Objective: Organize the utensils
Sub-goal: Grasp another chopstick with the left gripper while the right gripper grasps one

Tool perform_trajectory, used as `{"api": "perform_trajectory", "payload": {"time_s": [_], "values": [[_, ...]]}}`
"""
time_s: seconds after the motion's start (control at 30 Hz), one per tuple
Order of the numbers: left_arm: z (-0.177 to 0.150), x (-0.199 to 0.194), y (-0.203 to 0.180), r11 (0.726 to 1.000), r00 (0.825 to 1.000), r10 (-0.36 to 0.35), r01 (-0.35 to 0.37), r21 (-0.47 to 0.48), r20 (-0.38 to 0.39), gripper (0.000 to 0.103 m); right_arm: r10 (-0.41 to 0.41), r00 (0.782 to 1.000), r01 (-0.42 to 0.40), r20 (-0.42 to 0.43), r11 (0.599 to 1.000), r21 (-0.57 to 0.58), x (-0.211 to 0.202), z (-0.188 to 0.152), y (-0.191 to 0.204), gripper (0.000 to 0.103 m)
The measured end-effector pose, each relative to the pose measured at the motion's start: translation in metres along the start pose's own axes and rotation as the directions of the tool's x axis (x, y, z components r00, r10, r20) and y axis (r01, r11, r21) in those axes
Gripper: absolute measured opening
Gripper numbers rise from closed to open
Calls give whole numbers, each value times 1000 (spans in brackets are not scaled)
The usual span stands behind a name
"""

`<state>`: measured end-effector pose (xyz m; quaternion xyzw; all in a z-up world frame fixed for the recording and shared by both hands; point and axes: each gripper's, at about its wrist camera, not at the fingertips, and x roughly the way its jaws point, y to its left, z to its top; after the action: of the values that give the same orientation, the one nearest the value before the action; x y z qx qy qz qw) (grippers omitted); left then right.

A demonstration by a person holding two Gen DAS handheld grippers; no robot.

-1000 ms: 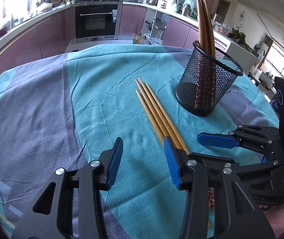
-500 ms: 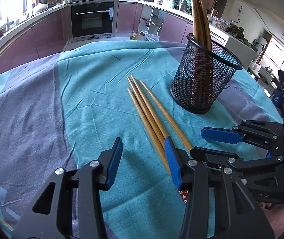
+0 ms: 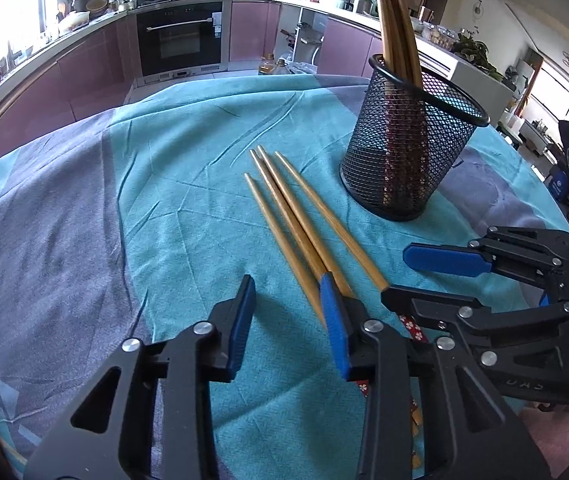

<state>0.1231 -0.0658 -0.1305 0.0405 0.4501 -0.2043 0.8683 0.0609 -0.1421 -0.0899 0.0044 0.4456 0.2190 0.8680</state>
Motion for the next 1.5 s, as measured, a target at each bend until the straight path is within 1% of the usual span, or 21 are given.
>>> {"api": "perform_trajectory", "payload": {"time_s": [0.13, 0.2, 0.37, 0.4, 0.47, 0.5, 0.6, 0.73, 0.83, 0.9, 0.97, 1.13, 1.27, 1.33, 1.47, 1.5], "values": [[2, 4, 1, 1000, 1000, 13, -13, 10, -13, 21, -14, 1000, 14, 1, 1000, -7, 5, 6, 0, 31], [5, 6, 3, 1000, 1000, 9, -9, 4, -20, 19, -20, 1000, 20, 1, 1000, -7, 8, 9, 0, 30], [10, 9, 11, 1000, 1000, 7, -8, -14, -28, 18, -35, 999, 35, 6, 999, -12, 15, 17, 2, 27], [11, 10, 11, 1000, 1000, 8, -8, -17, -27, 18, -40, 999, 40, 9, 999, -12, 17, 18, 2, 25], [12, 10, 12, 1000, 1000, 14, -14, -24, -26, 15, -46, 999, 46, 12, 999, -4, 19, 19, 1, 19], [13, 10, 12, 999, 999, 24, -25, -26, -24, 14, -44, 999, 44, 13, 999, 7, 19, 20, -1, 18], [14, 10, 12, 998, 999, 41, -41, -38, -22, 11, -27, 999, 26, 18, 999, 47, 18, 19, -8, 9], [12, 7, 14, 997, 999, 42, -43, -67, -19, 9, 1, 1000, -3, 29, 996, 93, 15, 16, -15, 6], [9, 2, 15, 996, 999, 37, -37, -78, -13, 7, 15, 998, -21, 53, 994, 112, 7, 15, -18, 6], [7, -3, 15, 997, 1000, 28, -28, -78, -4, 7, 21, 998, -28, 67, 994, 107, 2, 15, -17, 6], [4, -8, 13, 997, 1000, 21, -21, -71, 3, 7, 45, 996, -52, 77, 994, 92, -4, 14, -13, 6], [0, -11, 7, 999, 1000, -5, 5, -44, -1, 7, 83, 996, -85, 37, 995, 52, -1, 11, -5, 6], [-4, -6, 2, 1000, 1000, -1, 1, -24, -25, 8, 79, 997, -79, 1, 996, 41, 6, 11, -2, 6], [-3, -3, 5, 999, 999, 1, -2, -32, -36, 8, 73, 997, -73, -12, 997, 35, 10, 11, -2, 9], [2, 2, 9, 999, 999, -10, 8, -33, -48, 9, 68, 998, -68, -12, 997, 23, 15, 14, 0, 9], [4, 3, 9, 999, 998, -17, 15, -29, -52, 11, 70, 997, -69, -13, 997, 25, 16, 16, -1, 9]]}}
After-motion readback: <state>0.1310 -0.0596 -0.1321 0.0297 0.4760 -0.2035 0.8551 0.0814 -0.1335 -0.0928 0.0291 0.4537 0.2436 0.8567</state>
